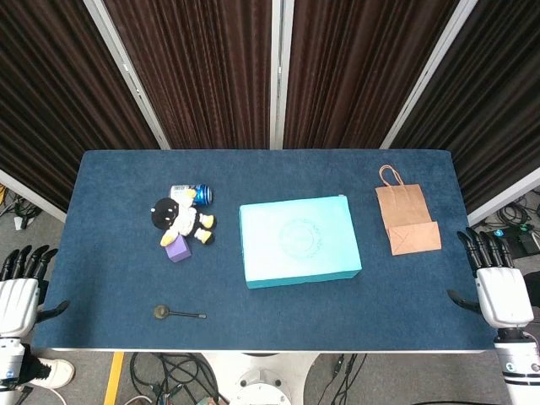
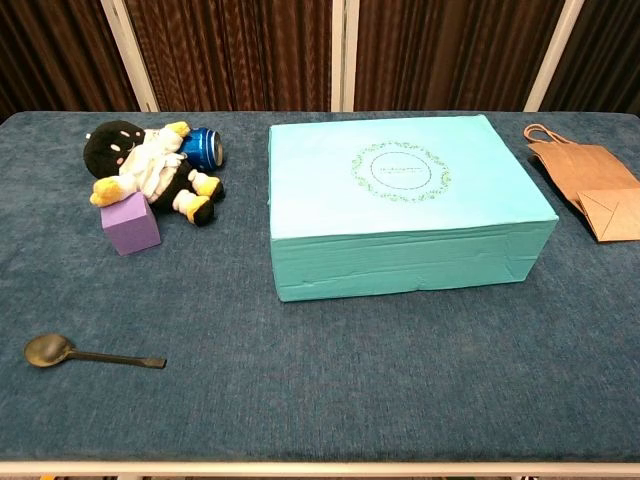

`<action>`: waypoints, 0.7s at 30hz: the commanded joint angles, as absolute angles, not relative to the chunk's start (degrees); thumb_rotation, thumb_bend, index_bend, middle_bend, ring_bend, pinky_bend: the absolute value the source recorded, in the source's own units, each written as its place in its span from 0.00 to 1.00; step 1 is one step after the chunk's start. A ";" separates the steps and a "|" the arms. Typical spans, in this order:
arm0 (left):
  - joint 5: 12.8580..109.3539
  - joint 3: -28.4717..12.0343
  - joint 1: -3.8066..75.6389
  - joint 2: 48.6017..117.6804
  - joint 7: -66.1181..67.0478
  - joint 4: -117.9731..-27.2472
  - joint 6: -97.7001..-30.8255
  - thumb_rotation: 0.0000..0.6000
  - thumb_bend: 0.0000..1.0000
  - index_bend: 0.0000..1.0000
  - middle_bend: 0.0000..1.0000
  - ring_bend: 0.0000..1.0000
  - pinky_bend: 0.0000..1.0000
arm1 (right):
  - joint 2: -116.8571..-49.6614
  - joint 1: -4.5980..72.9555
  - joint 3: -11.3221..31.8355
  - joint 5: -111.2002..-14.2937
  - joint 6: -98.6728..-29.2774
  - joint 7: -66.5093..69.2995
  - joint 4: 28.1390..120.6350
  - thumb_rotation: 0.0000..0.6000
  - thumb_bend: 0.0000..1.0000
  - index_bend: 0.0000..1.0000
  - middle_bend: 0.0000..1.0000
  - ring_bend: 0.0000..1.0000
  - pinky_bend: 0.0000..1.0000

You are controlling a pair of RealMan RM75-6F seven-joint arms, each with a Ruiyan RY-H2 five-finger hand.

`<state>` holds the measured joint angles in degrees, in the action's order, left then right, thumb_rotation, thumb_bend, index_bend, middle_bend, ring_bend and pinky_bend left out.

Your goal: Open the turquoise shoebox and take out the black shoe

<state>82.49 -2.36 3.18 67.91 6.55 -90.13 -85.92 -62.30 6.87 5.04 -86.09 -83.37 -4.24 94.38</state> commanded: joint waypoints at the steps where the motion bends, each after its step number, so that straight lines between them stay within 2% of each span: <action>1: 82.54 -2.41 3.26 67.94 6.60 -90.17 -85.80 1.00 0.00 0.13 0.09 0.01 0.05 | -62.36 7.01 5.04 -86.01 -83.15 -4.23 94.30 1.00 0.00 0.00 0.05 0.00 0.00; 11: 82.53 -2.51 3.20 67.65 6.92 -90.57 -85.84 1.00 0.00 0.13 0.09 0.01 0.05 | -62.79 8.40 5.15 -85.55 -80.87 -3.54 92.69 1.00 0.00 0.00 0.05 0.00 0.00; 17: 82.52 -2.59 3.21 67.35 7.01 -91.08 -85.81 1.00 0.00 0.13 0.09 0.01 0.05 | -65.00 13.94 7.17 -84.25 -73.84 -2.05 87.45 1.00 0.00 0.00 0.05 0.00 0.00; 21: 82.68 -2.27 3.16 67.00 6.95 -91.48 -85.50 1.00 0.00 0.13 0.09 0.01 0.05 | -69.77 19.11 8.72 -84.61 -69.24 -0.07 81.23 1.00 0.01 0.00 0.05 0.00 0.00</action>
